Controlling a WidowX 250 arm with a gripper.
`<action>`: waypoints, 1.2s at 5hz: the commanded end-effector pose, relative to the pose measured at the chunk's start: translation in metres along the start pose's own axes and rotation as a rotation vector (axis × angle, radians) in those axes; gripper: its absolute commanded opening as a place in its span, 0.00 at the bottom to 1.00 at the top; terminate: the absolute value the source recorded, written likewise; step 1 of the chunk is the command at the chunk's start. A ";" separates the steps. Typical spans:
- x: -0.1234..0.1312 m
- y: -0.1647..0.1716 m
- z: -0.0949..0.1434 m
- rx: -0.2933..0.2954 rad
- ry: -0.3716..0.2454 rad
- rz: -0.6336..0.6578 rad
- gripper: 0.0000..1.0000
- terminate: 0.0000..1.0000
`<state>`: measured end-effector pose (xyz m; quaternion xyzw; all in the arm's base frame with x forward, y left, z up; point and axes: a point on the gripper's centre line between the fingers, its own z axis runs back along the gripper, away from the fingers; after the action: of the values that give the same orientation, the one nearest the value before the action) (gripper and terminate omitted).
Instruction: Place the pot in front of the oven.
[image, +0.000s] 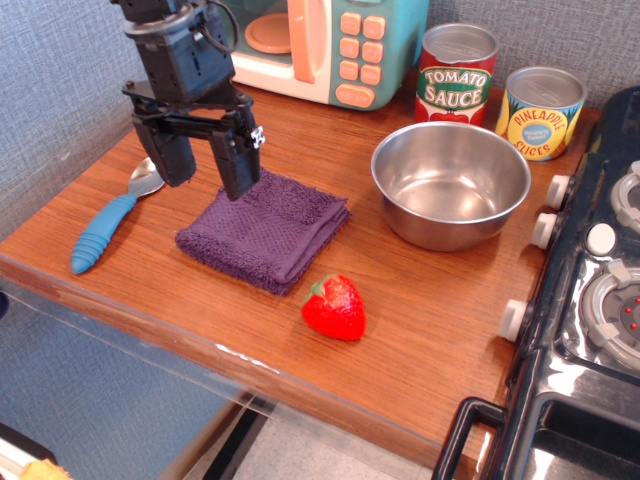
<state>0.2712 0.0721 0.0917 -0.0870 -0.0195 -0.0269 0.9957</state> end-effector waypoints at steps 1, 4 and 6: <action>0.028 -0.011 0.016 0.024 -0.097 -0.057 1.00 0.00; 0.104 -0.050 0.002 0.094 -0.139 -0.126 1.00 0.00; 0.125 -0.066 -0.041 0.126 -0.120 -0.030 1.00 0.00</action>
<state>0.3873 -0.0066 0.0460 -0.0247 -0.0518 -0.0279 0.9980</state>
